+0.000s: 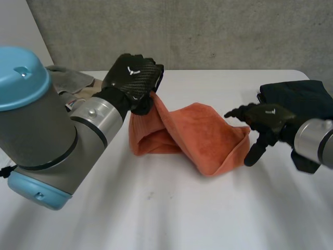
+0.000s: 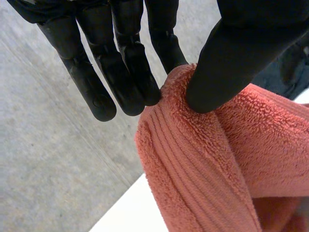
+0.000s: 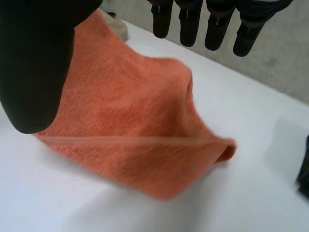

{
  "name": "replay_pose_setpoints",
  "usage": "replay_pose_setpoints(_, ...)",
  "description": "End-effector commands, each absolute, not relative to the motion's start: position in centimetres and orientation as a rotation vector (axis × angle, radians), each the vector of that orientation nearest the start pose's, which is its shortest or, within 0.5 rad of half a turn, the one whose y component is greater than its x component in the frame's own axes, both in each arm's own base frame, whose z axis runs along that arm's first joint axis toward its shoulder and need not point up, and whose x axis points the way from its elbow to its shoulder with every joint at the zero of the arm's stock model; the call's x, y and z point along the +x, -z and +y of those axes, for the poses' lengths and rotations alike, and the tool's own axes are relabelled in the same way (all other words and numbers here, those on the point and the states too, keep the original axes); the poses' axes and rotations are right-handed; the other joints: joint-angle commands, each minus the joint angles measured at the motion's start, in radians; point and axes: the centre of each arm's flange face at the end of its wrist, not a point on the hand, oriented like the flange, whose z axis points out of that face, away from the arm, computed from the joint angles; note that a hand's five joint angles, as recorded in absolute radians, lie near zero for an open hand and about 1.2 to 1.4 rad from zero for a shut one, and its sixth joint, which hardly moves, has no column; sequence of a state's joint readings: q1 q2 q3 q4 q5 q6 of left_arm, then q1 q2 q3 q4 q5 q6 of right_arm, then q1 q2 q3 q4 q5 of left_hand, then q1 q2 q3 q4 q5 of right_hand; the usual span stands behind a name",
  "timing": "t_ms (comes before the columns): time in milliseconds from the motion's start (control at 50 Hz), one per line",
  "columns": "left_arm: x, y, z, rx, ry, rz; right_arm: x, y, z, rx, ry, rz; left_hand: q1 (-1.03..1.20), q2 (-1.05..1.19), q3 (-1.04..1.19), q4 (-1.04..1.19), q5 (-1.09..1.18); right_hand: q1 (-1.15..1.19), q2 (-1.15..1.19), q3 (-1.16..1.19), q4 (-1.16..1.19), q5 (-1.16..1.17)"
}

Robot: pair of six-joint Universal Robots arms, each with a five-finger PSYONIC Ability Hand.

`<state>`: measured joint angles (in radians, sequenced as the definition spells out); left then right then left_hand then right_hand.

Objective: Fold the laundry.

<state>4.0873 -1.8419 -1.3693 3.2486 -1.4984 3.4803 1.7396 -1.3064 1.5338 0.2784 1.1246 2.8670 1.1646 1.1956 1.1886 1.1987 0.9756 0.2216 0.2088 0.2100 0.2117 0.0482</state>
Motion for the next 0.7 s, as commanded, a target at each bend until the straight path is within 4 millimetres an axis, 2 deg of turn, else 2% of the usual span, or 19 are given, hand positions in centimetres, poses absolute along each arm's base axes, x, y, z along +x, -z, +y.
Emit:
replay_pose_setpoints(20, -32.8, -32.3, -22.0, 1.105, 2.537, 1.965, 21.5, -18.3, -25.2, -0.622, 1.431, 2.291, 0.232, 0.201, 0.208, 0.198, 0.246, -0.047, -0.034, -0.035, -0.037, -0.048)
replay_pose_setpoints(60, -32.7, -33.2, -21.8, 1.073, 2.563, 1.939, 21.4, -17.6, -25.0, -0.615, 1.45, 2.294, 0.232, 0.201, 0.208, 0.198, 0.246, -0.047, -0.034, -0.035, -0.037, -0.048)
replay_pose_setpoints(140, -32.8, -34.6, -20.8, 1.056, 2.612, 1.9, 21.3, -16.9, -26.4, -0.606, 1.597, 2.256, 0.232, 0.201, 0.208, 0.198, 0.246, -0.047, -0.034, -0.035, -0.037, -0.048)
replay_pose_setpoints(260, -32.6, -35.9, -19.8, 1.049, 2.661, 1.86, 23.4, -15.3, -29.4, -0.723, 1.728, 2.186, 0.232, 0.201, 0.208, 0.198, 0.246, 0.01, 0.023, 0.021, 0.02, 0.009)
replay_pose_setpoints(280, -32.5, -36.2, -19.6, 1.044, 2.67, 1.851, 23.5, -15.2, -29.9, -0.739, 1.739, 2.185, 0.232, 0.201, 0.208, 0.198, 0.246, 0.063, 0.075, 0.074, 0.072, 0.061)
replay_pose_setpoints(360, -32.0, -36.8, -19.0, 1.037, 2.683, 1.836, 23.8, -15.1, -31.1, -0.823, 1.761, 2.178, 0.232, 0.201, 0.208, 0.198, 0.246, 0.81, 0.823, 0.822, 0.82, 0.809)
replay_pose_setpoints(380, -32.0, -36.8, -19.0, 1.036, 2.686, 1.836, 23.8, -15.2, -31.4, -0.86, 1.768, 2.181, 0.232, 0.201, 0.208, 0.198, 0.246, 1.171, 1.184, 1.183, 1.181, 1.17)
replay_pose_setpoints(520, -31.1, -37.1, -19.1, 1.004, 2.67, 1.829, 23.3, -16.4, -31.7, -1.098, 1.821, 2.207, 0.232, 0.201, 0.208, 0.198, 0.246, 1.175, 1.187, 1.186, 1.185, 1.174)
replay_pose_setpoints(600, -29.1, -36.4, -21.2, 0.933, 2.55, 1.808, 20.7, -23.0, -33.3, -1.117, 2.102, 2.136, 0.232, 0.201, 0.208, 0.198, 0.246, 1.175, 1.187, 1.186, 1.185, 1.174)
replay_pose_setpoints(620, -28.6, -36.3, -21.6, 0.923, 2.525, 1.798, 19.5, -25.7, -33.1, -1.117, 2.188, 2.121, 0.232, 0.201, 0.208, 0.198, 0.246, 1.175, 1.187, 1.186, 1.185, 1.174)
replay_pose_setpoints(680, -27.1, -35.3, -23.0, 0.912, 2.423, 1.781, 18.7, -29.0, -32.3, -1.127, 2.247, 2.096, 0.232, 0.201, 0.208, 0.198, 0.246, 1.175, 1.187, 1.186, 1.185, 1.174)
replay_pose_setpoints(700, -26.9, -34.9, -23.2, 0.917, 2.404, 1.785, 18.7, -31.0, -31.6, -1.143, 2.266, 2.061, 0.232, 0.201, 0.208, 0.198, 0.246, 1.175, 1.187, 1.186, 1.185, 1.174)
